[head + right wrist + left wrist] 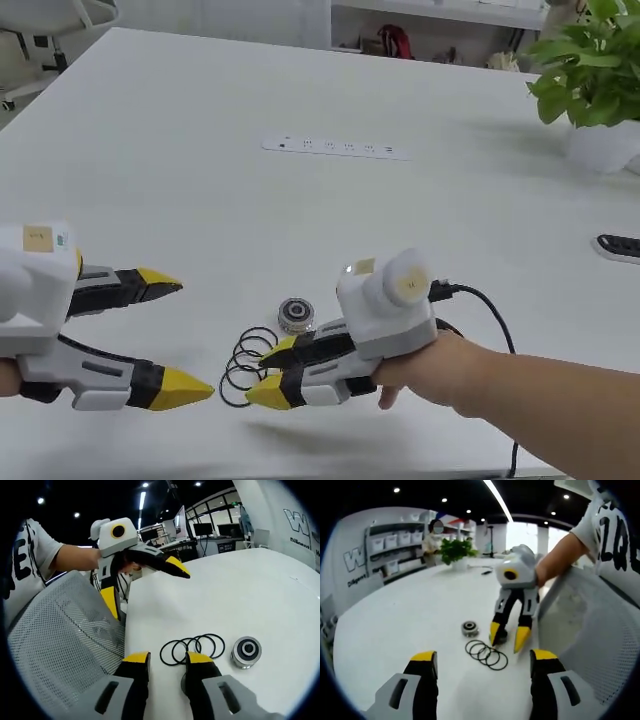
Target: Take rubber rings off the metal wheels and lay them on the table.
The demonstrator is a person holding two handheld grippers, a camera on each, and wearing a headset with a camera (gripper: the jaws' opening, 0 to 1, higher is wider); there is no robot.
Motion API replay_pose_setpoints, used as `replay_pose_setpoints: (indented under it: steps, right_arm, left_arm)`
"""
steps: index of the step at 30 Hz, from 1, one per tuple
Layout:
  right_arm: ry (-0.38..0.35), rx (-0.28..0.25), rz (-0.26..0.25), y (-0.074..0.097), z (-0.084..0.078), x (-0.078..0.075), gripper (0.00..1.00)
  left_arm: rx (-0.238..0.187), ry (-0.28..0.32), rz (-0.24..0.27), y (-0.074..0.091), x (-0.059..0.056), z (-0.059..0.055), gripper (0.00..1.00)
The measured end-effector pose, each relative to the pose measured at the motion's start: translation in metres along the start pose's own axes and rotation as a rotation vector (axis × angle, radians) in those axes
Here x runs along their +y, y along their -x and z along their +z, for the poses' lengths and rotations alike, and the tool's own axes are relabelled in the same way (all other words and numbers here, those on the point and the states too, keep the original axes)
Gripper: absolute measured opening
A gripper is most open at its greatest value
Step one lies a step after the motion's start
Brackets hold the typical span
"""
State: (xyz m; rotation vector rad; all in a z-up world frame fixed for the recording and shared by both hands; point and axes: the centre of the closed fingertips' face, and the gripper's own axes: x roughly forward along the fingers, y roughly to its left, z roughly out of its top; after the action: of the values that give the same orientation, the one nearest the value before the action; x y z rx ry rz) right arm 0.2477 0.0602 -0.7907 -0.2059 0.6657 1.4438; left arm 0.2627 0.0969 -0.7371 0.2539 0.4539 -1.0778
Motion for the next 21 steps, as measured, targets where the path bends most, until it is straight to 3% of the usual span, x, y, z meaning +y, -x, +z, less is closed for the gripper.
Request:
replay_pose_setpoints:
  steps: [5,14,21]
  right_arm:
    - [0.033,-0.002,-0.002,0.004,0.003,0.003,0.31]
    - [0.034,-0.099,-0.049,0.025,0.027,-0.002,0.39]
    - [0.02,-0.153,-0.102,0.047,0.035,-0.013,0.47]
  left_arm:
    - [-0.002,-0.005,0.002,0.002,-0.001,0.002,0.77]
    - [-0.026,-0.009,0.015,0.006,0.0,0.011,0.78]
    - [-0.037,-0.014,0.03,0.01,0.001,0.015,0.79]
